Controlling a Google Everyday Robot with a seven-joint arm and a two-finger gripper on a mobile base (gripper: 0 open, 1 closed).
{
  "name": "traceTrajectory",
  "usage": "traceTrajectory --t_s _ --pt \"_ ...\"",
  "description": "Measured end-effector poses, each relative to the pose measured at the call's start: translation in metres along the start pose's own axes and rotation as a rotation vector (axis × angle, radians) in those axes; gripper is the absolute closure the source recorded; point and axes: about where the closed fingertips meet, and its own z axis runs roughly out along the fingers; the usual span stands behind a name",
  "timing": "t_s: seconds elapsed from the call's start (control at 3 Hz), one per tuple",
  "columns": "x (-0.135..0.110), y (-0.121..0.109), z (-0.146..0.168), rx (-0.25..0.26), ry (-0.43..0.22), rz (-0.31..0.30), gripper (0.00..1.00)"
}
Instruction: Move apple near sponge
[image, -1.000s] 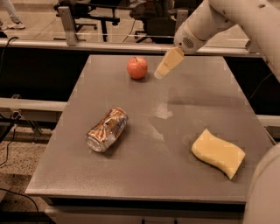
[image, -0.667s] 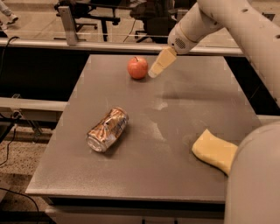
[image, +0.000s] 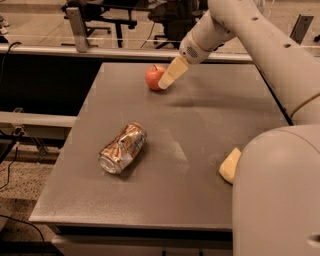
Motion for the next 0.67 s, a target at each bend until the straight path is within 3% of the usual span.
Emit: traceTrajectory --t_s 0.67 --pt "-0.02 0.015 0.04 -0.063 -0.001 -0.02 0.03"
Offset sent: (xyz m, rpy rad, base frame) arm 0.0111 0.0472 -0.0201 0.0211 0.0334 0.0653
